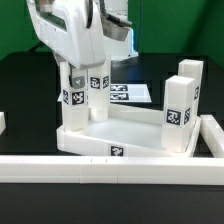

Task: Assemble desk

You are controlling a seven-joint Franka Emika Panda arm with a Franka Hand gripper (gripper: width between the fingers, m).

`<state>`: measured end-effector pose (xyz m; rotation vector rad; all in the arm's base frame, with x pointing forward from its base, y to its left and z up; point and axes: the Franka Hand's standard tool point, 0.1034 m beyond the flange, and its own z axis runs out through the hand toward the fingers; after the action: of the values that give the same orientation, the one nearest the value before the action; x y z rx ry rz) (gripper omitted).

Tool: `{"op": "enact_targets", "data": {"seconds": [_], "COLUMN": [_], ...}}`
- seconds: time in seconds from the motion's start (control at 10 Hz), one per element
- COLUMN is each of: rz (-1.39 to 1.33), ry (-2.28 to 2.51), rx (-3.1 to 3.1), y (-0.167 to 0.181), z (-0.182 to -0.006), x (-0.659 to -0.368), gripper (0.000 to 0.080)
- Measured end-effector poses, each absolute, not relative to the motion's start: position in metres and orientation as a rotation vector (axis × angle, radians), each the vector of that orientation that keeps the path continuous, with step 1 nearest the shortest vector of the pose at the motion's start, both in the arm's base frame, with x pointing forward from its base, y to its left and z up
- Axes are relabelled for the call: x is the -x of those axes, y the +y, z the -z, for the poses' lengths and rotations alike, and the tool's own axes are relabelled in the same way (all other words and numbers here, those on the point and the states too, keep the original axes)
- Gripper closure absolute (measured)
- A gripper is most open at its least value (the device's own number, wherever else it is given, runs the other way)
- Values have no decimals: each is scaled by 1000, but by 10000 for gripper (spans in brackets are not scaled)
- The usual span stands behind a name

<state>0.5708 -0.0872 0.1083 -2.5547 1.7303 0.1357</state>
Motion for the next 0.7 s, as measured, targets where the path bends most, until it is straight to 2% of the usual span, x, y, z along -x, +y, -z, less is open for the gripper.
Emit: {"op": "enact_targets", "data": {"seconds": [0.1,0.2,0.3,0.7], "rz": [-139,-139,-138,-115], "ry": [1801,1798,1778,1452], "rx": [2508,2511,2526,2740], "y": [-87,-86,-86,-86], "z": [-108,-108,-108,-108], "x": [-571,-571,-571,-571], "gripper": [300,183,160,150]}}
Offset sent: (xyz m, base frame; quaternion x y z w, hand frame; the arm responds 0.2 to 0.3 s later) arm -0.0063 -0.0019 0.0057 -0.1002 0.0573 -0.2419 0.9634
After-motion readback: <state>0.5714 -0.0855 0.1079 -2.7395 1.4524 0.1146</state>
